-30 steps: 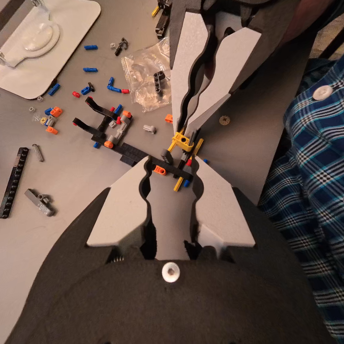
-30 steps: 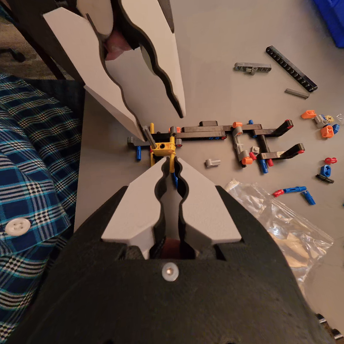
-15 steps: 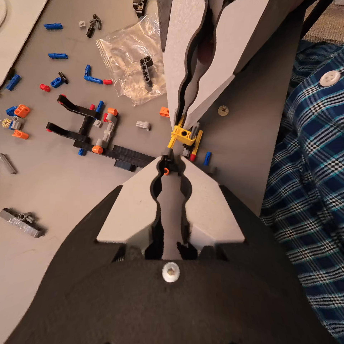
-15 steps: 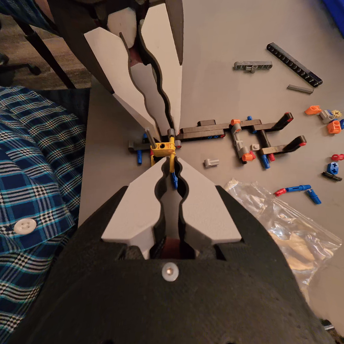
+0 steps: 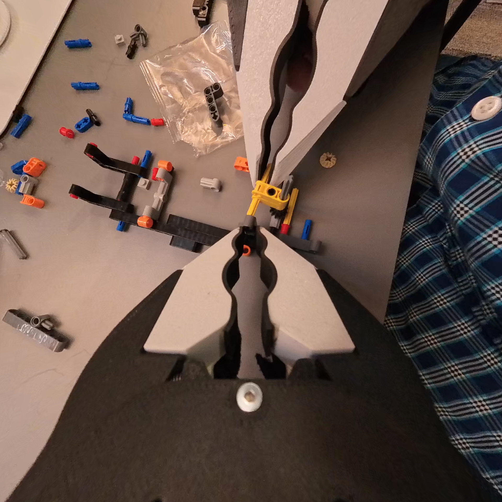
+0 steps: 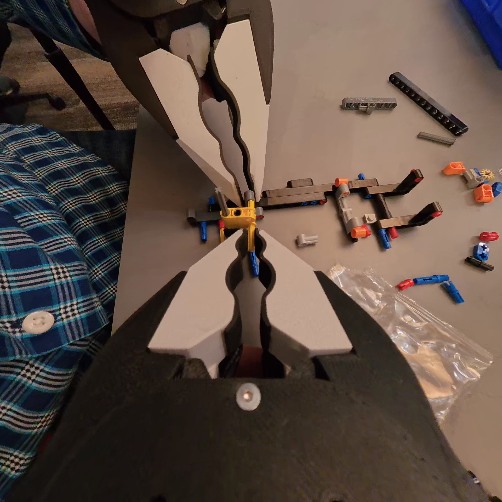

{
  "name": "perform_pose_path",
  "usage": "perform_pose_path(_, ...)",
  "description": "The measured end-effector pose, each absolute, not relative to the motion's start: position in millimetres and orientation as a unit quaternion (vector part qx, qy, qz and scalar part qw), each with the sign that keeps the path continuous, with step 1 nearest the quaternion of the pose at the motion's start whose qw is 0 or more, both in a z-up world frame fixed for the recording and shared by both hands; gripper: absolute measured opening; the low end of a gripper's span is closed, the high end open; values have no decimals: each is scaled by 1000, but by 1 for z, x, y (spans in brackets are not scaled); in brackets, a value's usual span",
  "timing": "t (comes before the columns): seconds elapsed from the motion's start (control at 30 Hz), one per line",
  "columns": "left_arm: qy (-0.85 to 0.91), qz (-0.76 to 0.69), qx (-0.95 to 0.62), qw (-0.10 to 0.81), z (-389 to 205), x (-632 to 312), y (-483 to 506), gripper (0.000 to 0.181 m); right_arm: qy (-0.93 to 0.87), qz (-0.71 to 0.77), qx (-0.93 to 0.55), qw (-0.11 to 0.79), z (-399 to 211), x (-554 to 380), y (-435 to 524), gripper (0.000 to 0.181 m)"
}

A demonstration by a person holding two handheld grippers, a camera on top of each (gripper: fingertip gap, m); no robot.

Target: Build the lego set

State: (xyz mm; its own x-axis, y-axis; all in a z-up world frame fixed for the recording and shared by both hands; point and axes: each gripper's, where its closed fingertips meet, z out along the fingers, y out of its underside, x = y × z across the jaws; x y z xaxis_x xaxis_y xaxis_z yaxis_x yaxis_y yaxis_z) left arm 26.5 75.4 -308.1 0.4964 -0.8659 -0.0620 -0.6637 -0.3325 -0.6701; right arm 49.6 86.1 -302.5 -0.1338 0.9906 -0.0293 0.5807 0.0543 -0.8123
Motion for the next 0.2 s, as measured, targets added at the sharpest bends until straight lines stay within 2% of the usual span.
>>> perform_pose_path(0.03,479,-154,-801,326,-308,27,75,5,-667,352,-589,290,-303,50,86,2)
perform_pose_path(0.2,481,-155,-799,326,-308,27,75,5,-675,353,-583,283,-304,49,85,2)
